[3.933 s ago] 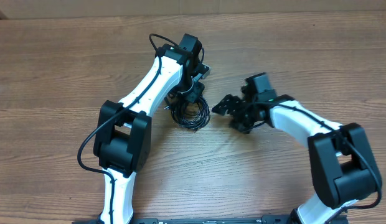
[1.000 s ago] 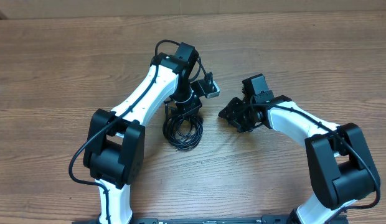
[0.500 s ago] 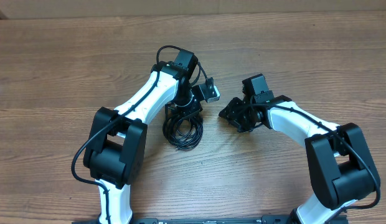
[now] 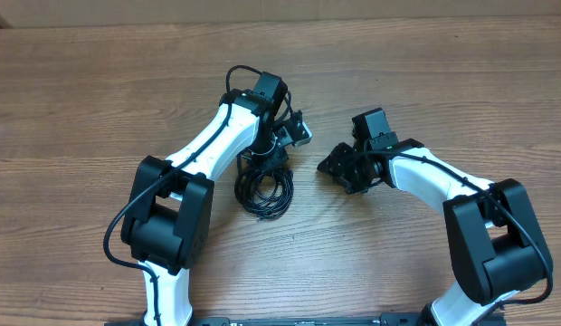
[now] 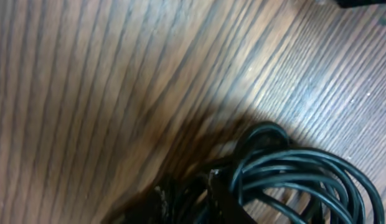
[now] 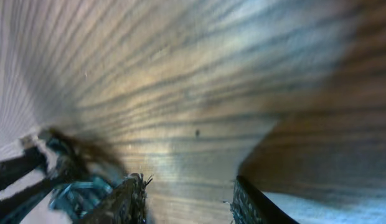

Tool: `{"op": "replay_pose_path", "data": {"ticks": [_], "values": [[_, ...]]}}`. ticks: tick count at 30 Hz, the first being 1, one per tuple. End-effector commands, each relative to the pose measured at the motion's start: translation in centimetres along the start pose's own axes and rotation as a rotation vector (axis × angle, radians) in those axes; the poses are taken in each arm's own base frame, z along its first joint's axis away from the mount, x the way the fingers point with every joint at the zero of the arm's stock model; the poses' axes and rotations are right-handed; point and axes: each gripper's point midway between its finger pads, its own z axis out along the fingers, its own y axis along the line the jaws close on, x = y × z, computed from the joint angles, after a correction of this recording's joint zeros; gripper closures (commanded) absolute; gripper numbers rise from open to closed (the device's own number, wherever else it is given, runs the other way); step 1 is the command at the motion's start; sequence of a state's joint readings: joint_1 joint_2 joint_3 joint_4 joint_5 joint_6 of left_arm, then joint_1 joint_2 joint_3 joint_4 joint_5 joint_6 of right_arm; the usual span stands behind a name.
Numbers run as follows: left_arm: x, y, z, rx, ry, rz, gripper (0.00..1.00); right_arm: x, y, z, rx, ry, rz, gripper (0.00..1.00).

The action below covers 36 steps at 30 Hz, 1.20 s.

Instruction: Untangle cables

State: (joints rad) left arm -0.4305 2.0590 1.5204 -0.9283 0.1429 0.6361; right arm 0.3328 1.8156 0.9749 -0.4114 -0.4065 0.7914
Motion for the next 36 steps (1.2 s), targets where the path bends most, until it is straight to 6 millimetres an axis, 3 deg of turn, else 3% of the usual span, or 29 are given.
{"op": "replay_pose_path", "data": {"ticks": [1,4,7,14,28,29,32,35,36], "values": [[0.4,0.0,-0.8,-0.012,0.015,-0.051,0.78,2.2,1.3,0.2,-0.084,0.118,-0.021,0.51],[1.1,-0.5,-0.8,0.005,0.041,-0.055,0.76,3.7,2.3,0.4,-0.12,0.17,-0.058,0.37],[1.6,-0.8,-0.8,0.021,0.06,-0.06,0.76,4.9,2.8,0.7,-0.117,0.193,-0.085,0.36],[0.8,-2.7,-0.9,0.128,0.01,-0.059,0.66,6.8,2.1,1.6,-0.03,0.212,-0.026,0.51],[1.1,-3.0,-1.1,0.153,0.012,-0.035,0.65,11.8,1.4,3.1,0.064,0.273,0.011,0.53],[1.1,-2.8,-1.1,0.15,0.008,-0.043,0.64,11.9,1.2,3.3,0.073,0.266,0.023,0.55],[1.1,-1.9,-1.1,0.136,-0.006,-0.089,0.63,11.2,0.5,3.5,0.103,0.217,0.045,0.83],[1.4,-1.0,-1.2,0.126,-0.016,-0.15,0.64,9.6,1.2,3.7,0.066,0.162,0.003,0.96],[1.6,-0.6,-1.3,0.126,-0.019,-0.172,0.64,9.1,1.6,3.6,0.043,0.153,-0.025,0.96]]}}
